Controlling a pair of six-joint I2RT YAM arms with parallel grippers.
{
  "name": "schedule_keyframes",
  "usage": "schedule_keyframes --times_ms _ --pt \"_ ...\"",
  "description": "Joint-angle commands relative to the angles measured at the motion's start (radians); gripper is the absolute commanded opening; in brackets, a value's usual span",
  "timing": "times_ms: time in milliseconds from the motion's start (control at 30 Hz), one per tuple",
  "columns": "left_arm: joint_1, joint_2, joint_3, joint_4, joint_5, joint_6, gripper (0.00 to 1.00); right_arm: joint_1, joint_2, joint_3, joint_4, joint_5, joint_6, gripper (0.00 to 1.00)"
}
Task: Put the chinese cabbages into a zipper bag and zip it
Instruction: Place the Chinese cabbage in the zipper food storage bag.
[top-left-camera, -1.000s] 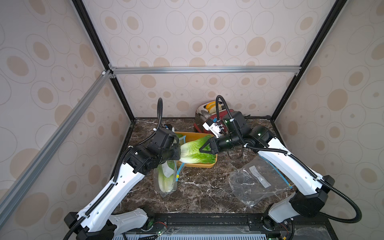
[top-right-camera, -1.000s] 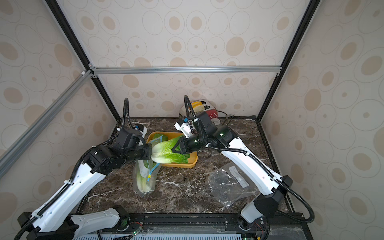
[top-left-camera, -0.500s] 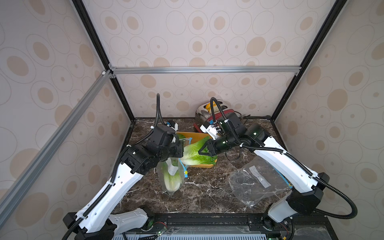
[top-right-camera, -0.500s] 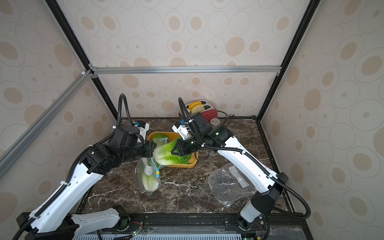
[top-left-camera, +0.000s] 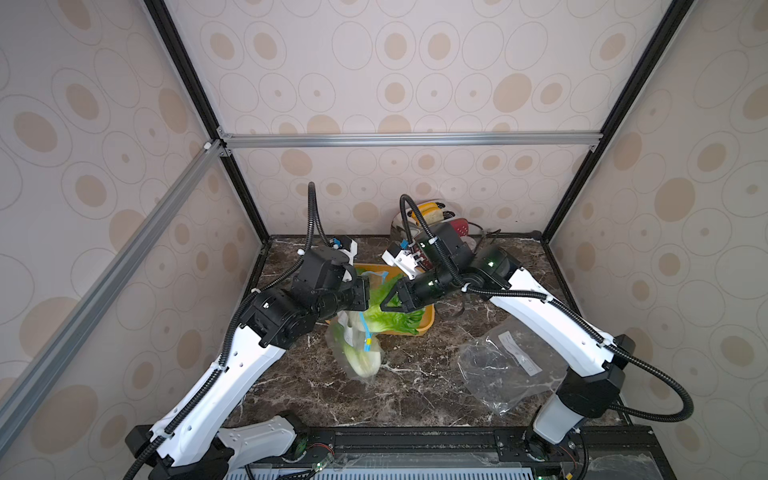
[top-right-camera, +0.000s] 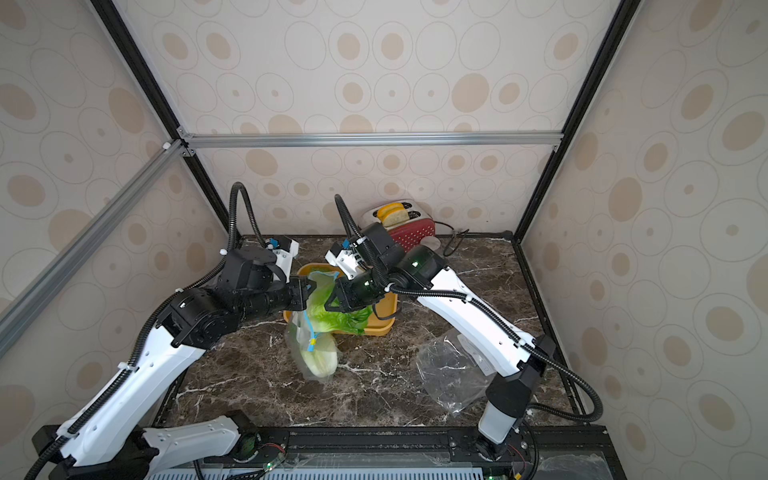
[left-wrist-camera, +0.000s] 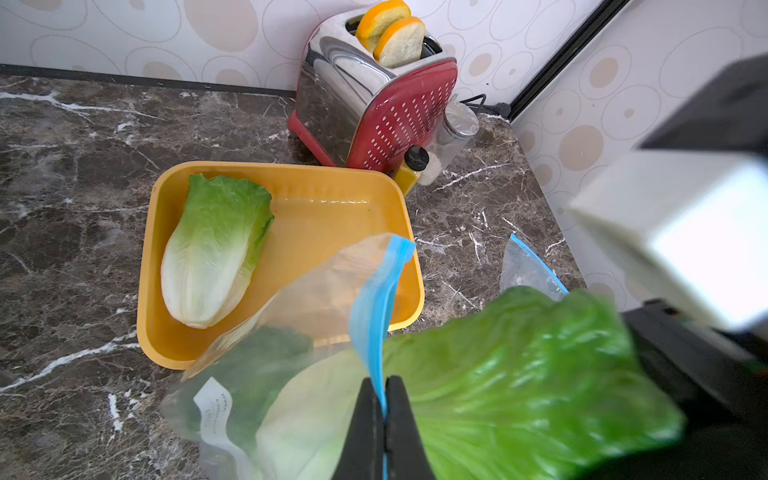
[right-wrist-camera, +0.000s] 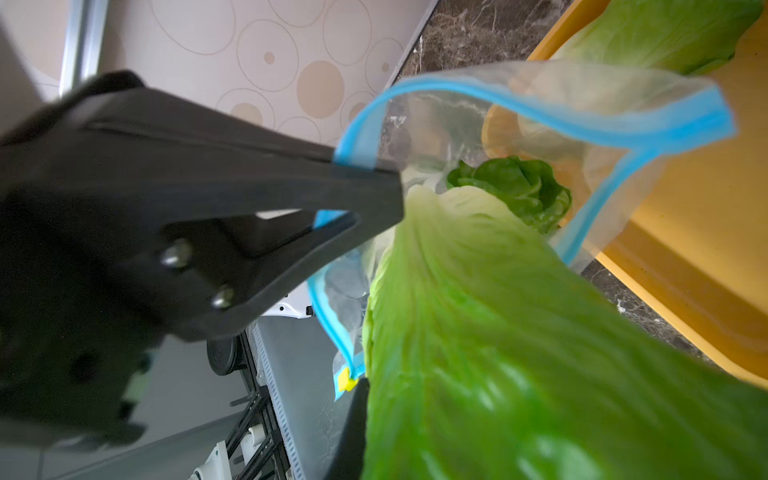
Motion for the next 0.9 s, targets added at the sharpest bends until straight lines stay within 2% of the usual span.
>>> schedule_keyframes --times_ms 0,100,200,367,600,733,867 --pt "-0.002 -0.031 0.017 0.027 -0.003 -0.013 0.0 0.006 0.032 0.094 -0.063 0.069 -0.019 0.07" --pt "-0.003 -0.035 0.003 0.041 0.037 -0.032 0.0 0.006 0.08 0.156 -0.087 0.063 0.013 0.08" --pt "-0.003 -0.041 -0.018 0.067 0.089 -0.049 0.0 0.004 0.07 0.154 0.006 0.003 0.076 0.09" --pt "-0.003 -0.056 -0.051 0.059 0.079 -0.053 0.0 0.013 0.014 0.018 0.249 0.0 0.257 0.09" --pt "-0.002 -0.074 -0.034 0.057 0.015 -0.07 0.0 0.021 0.05 -0.097 0.268 0.031 0.278 0.09" --pt "-0.003 -0.076 -0.004 0.004 -0.059 -0.077 0.0 0.021 0.072 0.007 0.15 0.091 0.221 0.12" --pt "-0.002 -0.085 -0.032 0.056 -0.032 -0.094 0.0 0.021 0.048 -0.019 0.307 0.001 0.325 0.19"
